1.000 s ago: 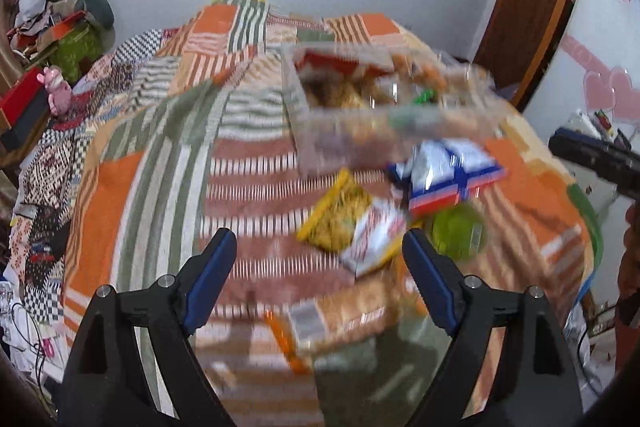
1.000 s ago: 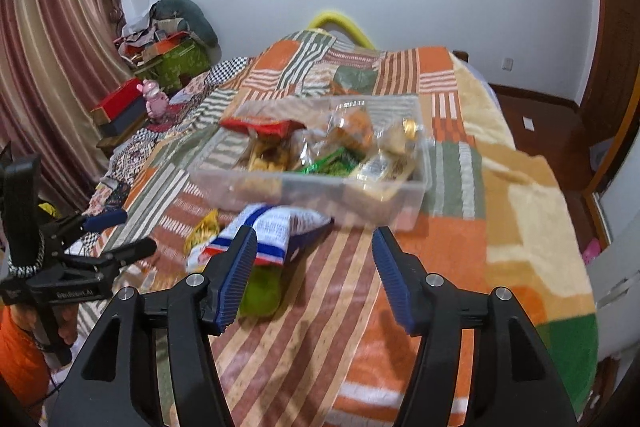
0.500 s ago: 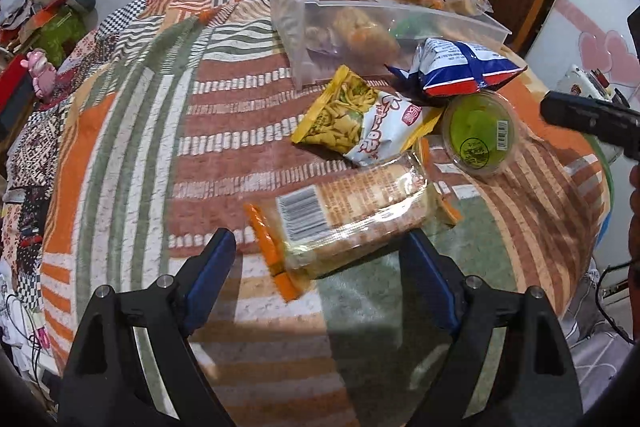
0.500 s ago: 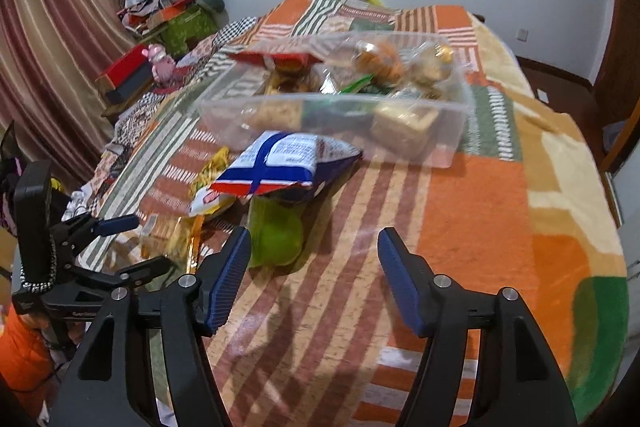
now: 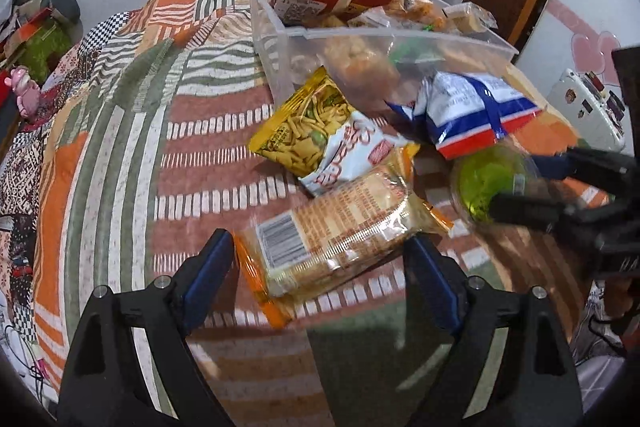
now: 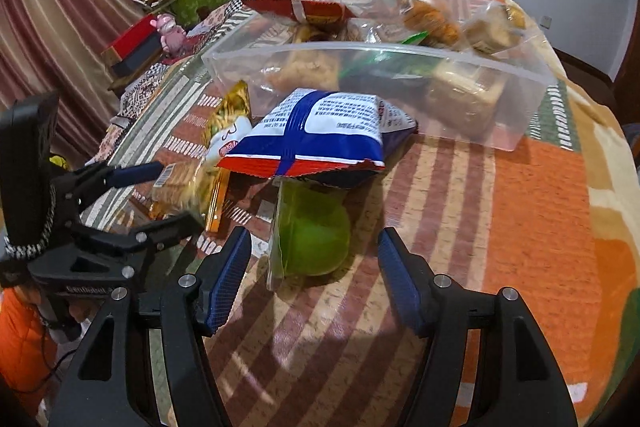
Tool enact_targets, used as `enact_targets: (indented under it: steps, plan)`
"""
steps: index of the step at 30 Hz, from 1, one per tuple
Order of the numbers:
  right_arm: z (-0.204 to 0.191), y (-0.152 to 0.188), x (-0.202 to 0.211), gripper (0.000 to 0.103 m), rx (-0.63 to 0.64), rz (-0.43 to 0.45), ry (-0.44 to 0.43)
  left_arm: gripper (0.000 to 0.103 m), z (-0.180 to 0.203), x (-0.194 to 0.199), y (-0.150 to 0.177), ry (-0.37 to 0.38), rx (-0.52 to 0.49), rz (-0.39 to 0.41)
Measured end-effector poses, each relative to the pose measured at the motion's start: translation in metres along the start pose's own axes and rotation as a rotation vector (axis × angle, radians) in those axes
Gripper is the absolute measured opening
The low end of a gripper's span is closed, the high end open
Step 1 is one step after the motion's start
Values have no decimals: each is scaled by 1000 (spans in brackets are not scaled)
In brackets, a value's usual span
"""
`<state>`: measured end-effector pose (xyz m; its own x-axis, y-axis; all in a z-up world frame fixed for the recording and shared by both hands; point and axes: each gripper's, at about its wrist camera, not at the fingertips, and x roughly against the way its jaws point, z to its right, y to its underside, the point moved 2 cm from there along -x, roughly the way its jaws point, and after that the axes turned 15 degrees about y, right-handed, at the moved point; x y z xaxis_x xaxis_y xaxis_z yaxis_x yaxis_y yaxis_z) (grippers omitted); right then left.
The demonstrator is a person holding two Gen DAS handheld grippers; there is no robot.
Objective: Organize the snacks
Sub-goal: 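Reach the left tool to the orange-wrapped bread pack while the right grasps the green jelly cup, then grasp and lift the bread pack with the left tool while the right lifts the jelly cup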
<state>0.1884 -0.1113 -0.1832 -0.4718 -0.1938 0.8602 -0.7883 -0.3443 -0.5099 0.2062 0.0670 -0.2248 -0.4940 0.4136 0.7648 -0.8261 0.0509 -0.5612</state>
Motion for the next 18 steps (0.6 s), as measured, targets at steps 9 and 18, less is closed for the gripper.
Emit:
enact_targets:
  steps: [9,18]
  plan:
    - [3,3,-3,39,-3,-10,-34,91,4,6,-17,-1,-25,40]
    - [9,5,6,38,-18,16,-15,82,-11,-18,-17,44,57,-2]
